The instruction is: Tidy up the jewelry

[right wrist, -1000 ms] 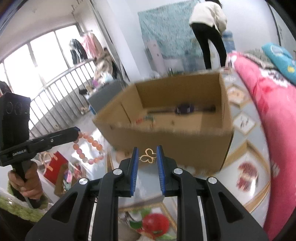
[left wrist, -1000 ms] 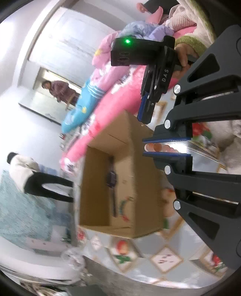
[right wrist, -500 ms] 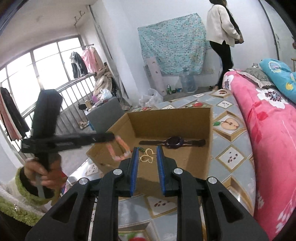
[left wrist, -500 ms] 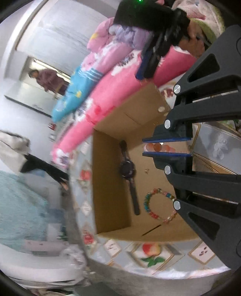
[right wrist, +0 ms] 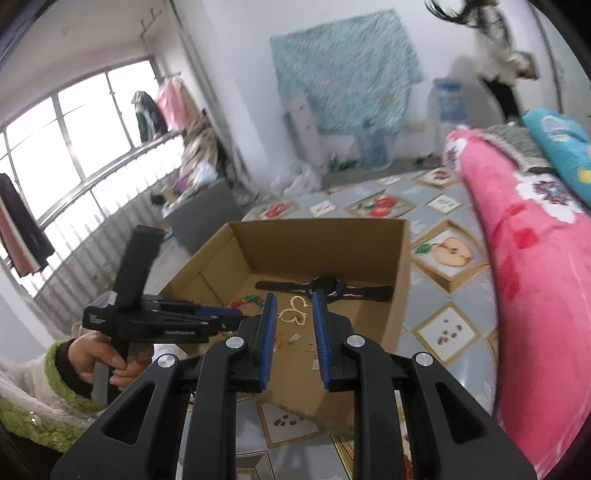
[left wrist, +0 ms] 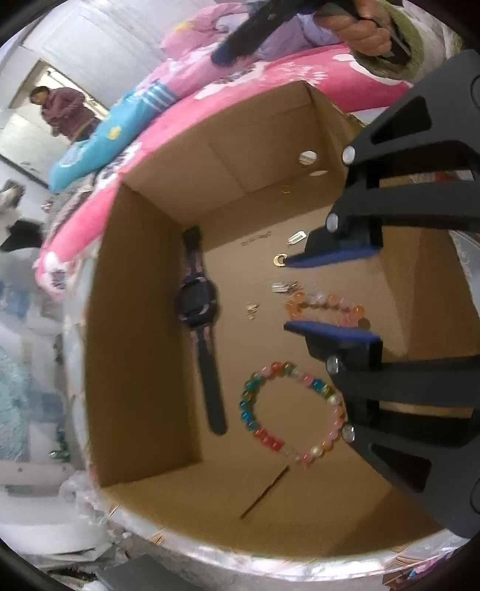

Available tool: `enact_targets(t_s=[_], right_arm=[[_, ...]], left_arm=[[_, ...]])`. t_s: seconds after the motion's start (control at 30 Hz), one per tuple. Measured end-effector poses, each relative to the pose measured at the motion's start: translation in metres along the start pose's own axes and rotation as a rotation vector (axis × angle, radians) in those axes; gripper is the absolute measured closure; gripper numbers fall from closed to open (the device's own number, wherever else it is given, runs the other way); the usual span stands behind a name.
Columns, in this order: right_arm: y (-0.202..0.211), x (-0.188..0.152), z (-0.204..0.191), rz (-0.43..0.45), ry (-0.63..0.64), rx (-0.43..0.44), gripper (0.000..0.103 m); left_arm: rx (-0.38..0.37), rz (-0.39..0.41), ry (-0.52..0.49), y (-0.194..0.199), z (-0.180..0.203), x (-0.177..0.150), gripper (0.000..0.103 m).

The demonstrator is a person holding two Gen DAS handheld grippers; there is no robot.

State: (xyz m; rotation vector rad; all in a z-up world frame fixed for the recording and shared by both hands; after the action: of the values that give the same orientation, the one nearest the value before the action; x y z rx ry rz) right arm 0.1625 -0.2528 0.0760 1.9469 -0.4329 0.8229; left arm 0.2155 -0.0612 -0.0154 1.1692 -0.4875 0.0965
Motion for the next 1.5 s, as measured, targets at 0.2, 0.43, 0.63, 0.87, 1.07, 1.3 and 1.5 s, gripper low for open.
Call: enact_targets(t_s=[0.2,0.43,0.63,0.87,1.07,1.3,1.5], right_arm=[[-0.060,0.027,0.005,-0.224,0.015,0.042,0.083],[-0.137,0.035,0.007,-0.501,0.041,-0.021,0.083],[-0.175,0.032,0.021,-0.640,0.010,-0.101,0.083],[-0.180,0.030,0.023,-0.637,-0.029,-0.103,0.083],[-0.182,0.032,0.022,-0.629,-0.047,-0.114,0.083],[-0.123,0.058,0.006,-0.428,-0.052,-0.064,0.080],[-0.029,0.055,0.024,-0.199,-0.171,-0.072,0.061]], left_arm=[[0.074,0.176,0.003,0.046,-0.006,-0.003,0.049],[0.193,0.314,0.031,0.098,-0.027,-0.017,0.022],[0.242,0.334,0.072,0.110,-0.052,-0.027,0.019],[0.212,0.311,0.117,0.105,-0.070,-0.037,0.019],[0.192,0.310,0.131,0.099,-0.073,-0.039,0.019],[0.160,0.274,0.152,0.092,-0.074,-0.045,0.018],[0.081,0.196,0.219,0.071,-0.080,-0.047,0.018]])
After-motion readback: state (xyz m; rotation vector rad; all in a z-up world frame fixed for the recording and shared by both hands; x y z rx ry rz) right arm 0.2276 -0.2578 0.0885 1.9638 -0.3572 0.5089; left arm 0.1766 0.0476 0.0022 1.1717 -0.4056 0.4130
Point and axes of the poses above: each gripper's, at about its wrist camera, not at the fingertips, and y roughly against the way its jaws point, z to its right, x to its top, the point moved 5 cm from there along -y, roughly the way its jaws point, and after that the axes turned 5 degrees about -z, right-handed, at the moved point
